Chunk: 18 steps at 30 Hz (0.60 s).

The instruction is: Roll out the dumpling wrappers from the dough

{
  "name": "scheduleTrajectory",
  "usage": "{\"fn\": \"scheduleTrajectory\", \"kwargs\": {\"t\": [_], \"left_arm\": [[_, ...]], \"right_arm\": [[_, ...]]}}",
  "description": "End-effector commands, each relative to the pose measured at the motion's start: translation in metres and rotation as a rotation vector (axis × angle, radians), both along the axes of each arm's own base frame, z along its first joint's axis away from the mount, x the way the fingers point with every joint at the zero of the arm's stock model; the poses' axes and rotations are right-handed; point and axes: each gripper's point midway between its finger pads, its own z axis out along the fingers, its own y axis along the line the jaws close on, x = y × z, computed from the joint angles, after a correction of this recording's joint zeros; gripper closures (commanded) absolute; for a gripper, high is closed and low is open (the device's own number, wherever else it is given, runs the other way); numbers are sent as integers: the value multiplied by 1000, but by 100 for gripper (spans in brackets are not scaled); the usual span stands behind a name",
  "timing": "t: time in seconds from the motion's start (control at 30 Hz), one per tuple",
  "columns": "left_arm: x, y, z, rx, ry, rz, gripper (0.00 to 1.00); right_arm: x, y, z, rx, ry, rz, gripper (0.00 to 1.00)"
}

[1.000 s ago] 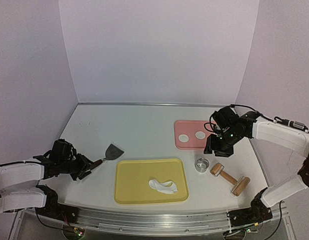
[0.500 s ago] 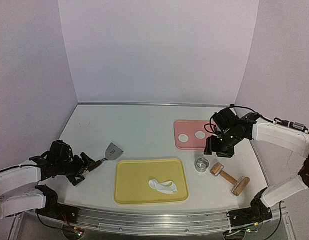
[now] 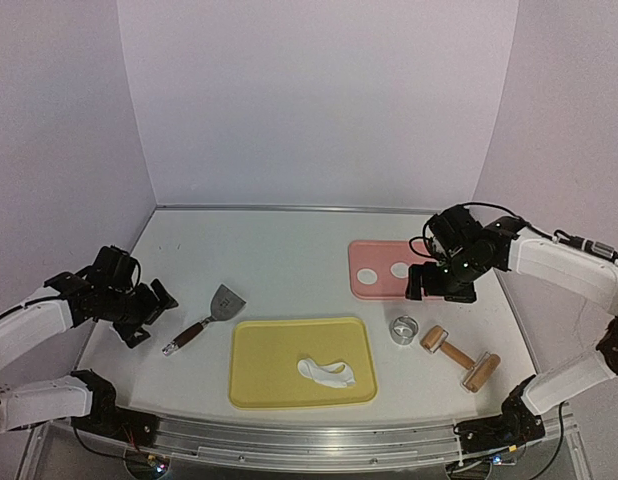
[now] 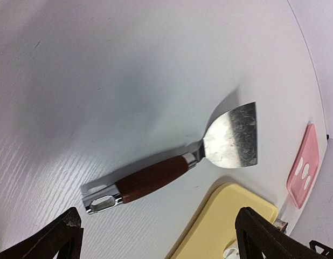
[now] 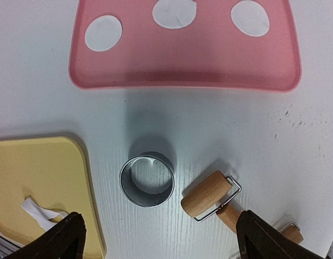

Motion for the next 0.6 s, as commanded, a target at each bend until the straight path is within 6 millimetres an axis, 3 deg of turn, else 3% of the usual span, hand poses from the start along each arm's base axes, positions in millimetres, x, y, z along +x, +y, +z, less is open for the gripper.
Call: {"fn": "scheduleTrajectory", "kwargs": {"t": [0.0,0.07,0.13,0.2,0.23,0.3,0.33,0.37,0.43,0.5,0.57], "left_arm": [[60,-8,51,96,-147,-98,0],[87,-10,64,134,-169,-152,0],[111,-6,91,142,-230,-163,0],[133,3,124,159,-324,-163,0],[145,8,157,191,-420,-165,0],[151,15,186,246,-511,-161,0],[153,25,212,308,-594,-130,0],[151,30,222,344,-646,-122,0],[142,37,231,392,-740,-112,0],[128,41,229,415,-822,-107,0],[117,43,199,417,-795,-112,0]], "right_arm": [[15,-22,21,-19,-9,-38,2],[19,-37,30,-13,-6,-73,2],[22,-55,40,-1,-9,-125,2],[23,-72,55,6,-40,-165,2],[22,-81,69,-19,-88,-166,2],[20,-90,83,-54,-138,-164,2],[17,-100,93,-99,-178,-175,2],[15,-105,99,-126,-204,-175,2],[11,-114,105,-172,-256,-167,2],[5,-120,97,-193,-309,-157,2],[0,-124,90,-202,-355,-158,2]]}}
